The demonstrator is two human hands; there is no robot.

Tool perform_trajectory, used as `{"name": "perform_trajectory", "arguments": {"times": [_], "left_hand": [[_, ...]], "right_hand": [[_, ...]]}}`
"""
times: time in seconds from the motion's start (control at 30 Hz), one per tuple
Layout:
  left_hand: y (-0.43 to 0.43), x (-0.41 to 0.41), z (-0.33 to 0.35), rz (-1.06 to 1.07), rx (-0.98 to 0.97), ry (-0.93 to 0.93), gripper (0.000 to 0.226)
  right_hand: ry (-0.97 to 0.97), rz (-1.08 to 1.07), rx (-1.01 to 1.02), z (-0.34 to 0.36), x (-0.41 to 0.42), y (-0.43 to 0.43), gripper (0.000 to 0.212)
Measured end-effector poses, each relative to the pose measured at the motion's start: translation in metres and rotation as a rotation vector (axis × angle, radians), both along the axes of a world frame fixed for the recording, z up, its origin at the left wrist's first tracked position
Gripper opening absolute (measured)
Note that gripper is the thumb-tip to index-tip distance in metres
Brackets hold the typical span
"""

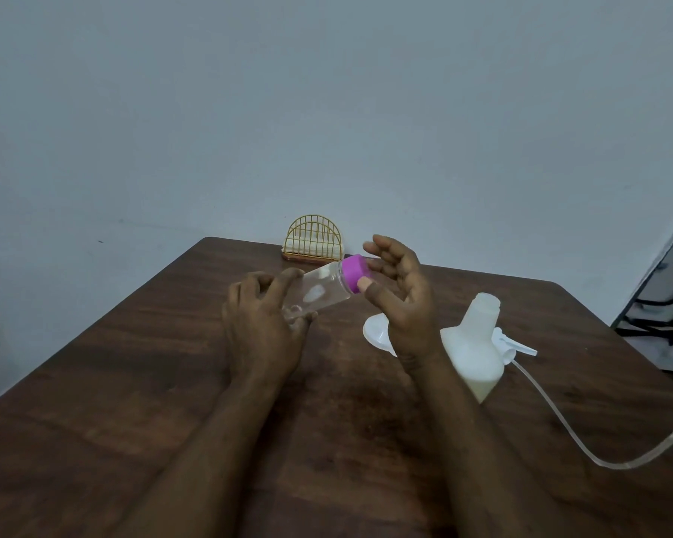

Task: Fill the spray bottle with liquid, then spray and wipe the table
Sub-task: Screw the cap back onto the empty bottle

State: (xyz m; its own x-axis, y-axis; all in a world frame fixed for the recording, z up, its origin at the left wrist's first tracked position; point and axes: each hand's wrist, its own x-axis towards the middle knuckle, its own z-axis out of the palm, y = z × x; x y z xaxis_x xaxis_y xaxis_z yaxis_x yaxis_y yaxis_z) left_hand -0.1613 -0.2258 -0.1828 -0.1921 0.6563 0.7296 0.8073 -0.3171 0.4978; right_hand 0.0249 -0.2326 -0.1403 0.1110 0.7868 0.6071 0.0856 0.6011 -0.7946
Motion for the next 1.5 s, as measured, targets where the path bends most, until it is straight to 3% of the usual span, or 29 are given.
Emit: {"name": "perform_trajectory", "arguments": {"times": [0.1, 0.2, 0.37, 0.47, 0.57, 0.73, 0.87, 0.93, 1.03, 1.13, 1.33, 1.5], "left_hand": [[-0.002, 0.001, 0.001, 0.003, -0.015, 0.007, 0.067], [-0.004, 0.002, 0.002, -0.003, -0.02, 0.016, 0.067], [-0.005, 0.003, 0.002, 0.005, -0.023, 0.014, 0.067], [-0.005, 0.002, 0.002, 0.005, -0.016, 0.017, 0.066], [-0.005, 0.003, 0.002, 0.0, -0.017, 0.026, 0.066], [-0.005, 0.004, 0.002, -0.006, -0.019, 0.014, 0.066], [-0.005, 0.004, 0.002, 0.003, -0.031, 0.02, 0.066], [-0.004, 0.004, 0.002, 0.005, -0.028, 0.026, 0.067], [-0.004, 0.004, 0.003, 0.004, -0.031, 0.014, 0.067], [-0.005, 0.004, 0.003, 0.002, -0.031, 0.007, 0.066], [-0.006, 0.005, 0.003, -0.001, -0.022, 0.002, 0.065], [-0.005, 0.005, 0.002, -0.009, -0.01, 0.008, 0.066]], "right_hand": [[-0.075, -0.106, -0.005, -0.001, -0.007, -0.001, 0.05], [-0.101, -0.253, -0.005, -0.002, -0.01, -0.003, 0.059], [-0.099, -0.077, 0.005, -0.002, -0.004, -0.002, 0.061], [-0.179, -0.199, 0.019, -0.005, -0.009, -0.001, 0.05], [-0.16, -0.324, -0.027, -0.005, -0.012, -0.002, 0.057], [-0.083, -0.082, -0.034, -0.006, -0.008, -0.002, 0.053], [-0.117, -0.185, -0.023, -0.006, -0.014, -0.002, 0.044], [-0.084, -0.232, -0.073, -0.005, -0.015, -0.003, 0.053], [-0.076, -0.146, -0.077, -0.004, -0.011, -0.005, 0.062], [-0.071, -0.053, -0.04, -0.004, -0.007, -0.003, 0.058], [-0.104, -0.205, -0.027, -0.006, -0.012, -0.002, 0.052], [-0.039, -0.089, -0.053, -0.005, -0.008, -0.001, 0.058]]}}
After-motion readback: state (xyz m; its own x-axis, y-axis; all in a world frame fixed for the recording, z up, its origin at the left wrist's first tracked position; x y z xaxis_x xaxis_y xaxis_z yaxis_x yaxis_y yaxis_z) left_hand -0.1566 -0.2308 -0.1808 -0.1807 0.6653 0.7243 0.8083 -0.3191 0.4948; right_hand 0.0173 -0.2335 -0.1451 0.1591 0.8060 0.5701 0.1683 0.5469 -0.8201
